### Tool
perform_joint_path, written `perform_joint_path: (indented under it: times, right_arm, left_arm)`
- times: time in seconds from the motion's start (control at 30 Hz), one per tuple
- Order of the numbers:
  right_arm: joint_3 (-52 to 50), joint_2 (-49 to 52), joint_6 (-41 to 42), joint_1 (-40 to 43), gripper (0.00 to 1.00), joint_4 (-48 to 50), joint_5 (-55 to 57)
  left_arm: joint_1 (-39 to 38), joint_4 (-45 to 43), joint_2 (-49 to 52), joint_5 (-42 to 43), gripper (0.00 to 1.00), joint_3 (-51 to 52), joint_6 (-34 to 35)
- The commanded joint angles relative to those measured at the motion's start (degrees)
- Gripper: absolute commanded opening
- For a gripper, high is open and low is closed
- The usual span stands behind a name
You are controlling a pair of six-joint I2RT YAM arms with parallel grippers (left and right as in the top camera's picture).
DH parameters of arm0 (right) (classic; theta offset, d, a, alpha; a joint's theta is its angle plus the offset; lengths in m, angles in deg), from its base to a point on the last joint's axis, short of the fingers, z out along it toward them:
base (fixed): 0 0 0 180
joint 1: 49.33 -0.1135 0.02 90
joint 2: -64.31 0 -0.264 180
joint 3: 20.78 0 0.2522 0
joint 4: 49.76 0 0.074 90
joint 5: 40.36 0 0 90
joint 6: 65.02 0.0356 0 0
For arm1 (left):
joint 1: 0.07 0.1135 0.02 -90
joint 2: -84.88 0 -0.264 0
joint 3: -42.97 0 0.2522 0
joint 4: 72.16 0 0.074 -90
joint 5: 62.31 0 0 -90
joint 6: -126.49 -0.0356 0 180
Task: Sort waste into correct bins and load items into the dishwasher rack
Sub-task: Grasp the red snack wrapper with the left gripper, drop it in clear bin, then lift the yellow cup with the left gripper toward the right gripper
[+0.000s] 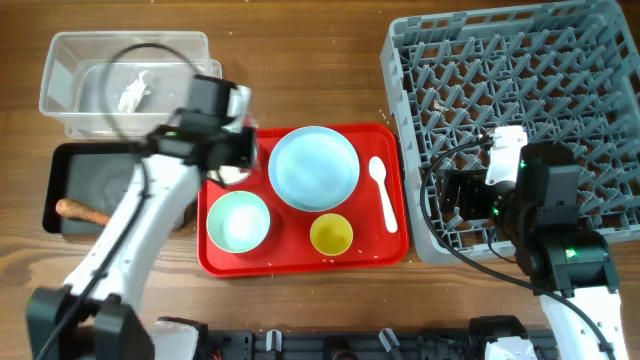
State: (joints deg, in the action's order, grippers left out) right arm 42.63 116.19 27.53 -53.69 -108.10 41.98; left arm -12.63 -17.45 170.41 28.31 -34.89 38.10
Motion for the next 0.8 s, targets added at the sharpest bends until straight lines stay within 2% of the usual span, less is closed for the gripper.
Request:
perform_joint_path:
  times: [0.0, 0.2, 0.37, 0.4, 0.43, 0.47, 0.5, 0.63, 0.7, 0.77]
  right_arm:
    - [1.29, 0.15, 0.66, -0.28, 1.0, 0.13, 0.37]
    - [1.29, 0.15, 0.66, -0.28, 1.0, 0.15, 0.39]
    - [1.29, 0.15, 0.68, -0.28, 1.0, 0.15, 0.37]
    - [1.29, 0.15, 0.66, -0.28, 1.0, 0.15, 0.37]
    - [1.29, 0.15, 0.66, -0.28, 1.0, 0.15, 0.39]
    - [1.29, 0.15, 0.68, -0.28, 1.0, 0.15, 0.37]
    - [1.29, 0.15, 0.66, -0.28, 1.0, 0.13, 0.37]
    - [1.29, 0.15, 0.66, -0.28, 1.0, 0.15, 0.39]
    - [1.29, 0.15, 0.68, -0.28, 1.0, 0.15, 0.39]
    - [1.29, 0.15, 0.66, -0.28, 1.0, 0.15, 0.39]
  left_arm:
    - [9.27, -2.45, -3.17, -0.83, 0.04, 0.11, 5.6]
    - [17.09, -19.69, -2.78, -0.09, 0.04, 0.11, 6.6]
    - [19.19, -29.33, 3.93, -0.5, 0.06, 0.11, 6.6]
    - [19.32, -30.36, 5.64, -0.52, 0.18, 0.11, 6.6]
    - [19.34, -31.34, 7.17, -0.52, 0.42, 0.11, 6.58]
    - [19.34, -32.41, 8.24, -0.52, 0.6, 0.11, 6.58]
    - [19.34, -33.16, 8.68, -0.5, 0.63, 0.11, 6.58]
    - [19.32, -33.05, 6.62, -0.46, 0.63, -0.07, 6.58]
    - [19.19, -29.18, 3.34, 1.33, 0.63, -0.07, 6.6]
    - [18.67, -19.45, -1.38, 6.75, 0.62, -0.07, 6.6]
